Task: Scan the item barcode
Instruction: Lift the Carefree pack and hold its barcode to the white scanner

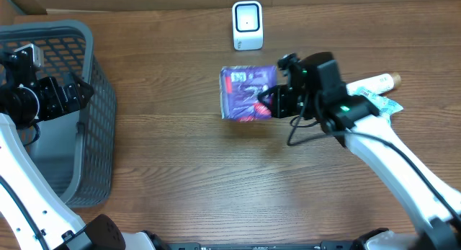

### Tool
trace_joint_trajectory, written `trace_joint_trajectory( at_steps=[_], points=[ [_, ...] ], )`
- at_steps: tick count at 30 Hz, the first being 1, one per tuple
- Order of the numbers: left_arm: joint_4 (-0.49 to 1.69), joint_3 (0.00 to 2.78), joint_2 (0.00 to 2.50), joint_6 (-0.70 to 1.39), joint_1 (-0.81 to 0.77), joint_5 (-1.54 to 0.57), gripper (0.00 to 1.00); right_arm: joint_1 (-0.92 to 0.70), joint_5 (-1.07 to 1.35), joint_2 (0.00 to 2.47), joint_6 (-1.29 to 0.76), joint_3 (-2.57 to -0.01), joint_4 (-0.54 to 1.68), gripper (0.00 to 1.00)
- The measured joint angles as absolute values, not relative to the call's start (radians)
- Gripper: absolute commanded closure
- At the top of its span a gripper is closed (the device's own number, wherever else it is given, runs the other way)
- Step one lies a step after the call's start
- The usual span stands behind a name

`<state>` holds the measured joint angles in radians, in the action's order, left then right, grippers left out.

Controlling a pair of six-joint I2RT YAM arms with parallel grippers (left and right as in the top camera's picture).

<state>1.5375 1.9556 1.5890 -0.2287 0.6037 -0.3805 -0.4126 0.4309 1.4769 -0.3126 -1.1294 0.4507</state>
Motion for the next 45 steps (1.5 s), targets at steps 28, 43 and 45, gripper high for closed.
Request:
trace_joint_trajectory(
  at_steps=[28, 43, 45],
  points=[
    [1.538, 1.956, 1.589, -0.229, 0.604, -0.381, 0.01, -0.478, 0.167, 1.399, -0.172, -1.638, 0.78, 0.96],
    [1.538, 1.956, 1.589, -0.228, 0.604, -0.381, 0.01, -0.666, -0.788, 1.863, 0.313, -1.714, 0.165, 0.96],
    [1.538, 1.956, 1.589, -0.228, 0.604, -0.381, 0.0, -0.667, -0.883, 1.944, 0.468, -1.714, 0.032, 0.96]
  ],
)
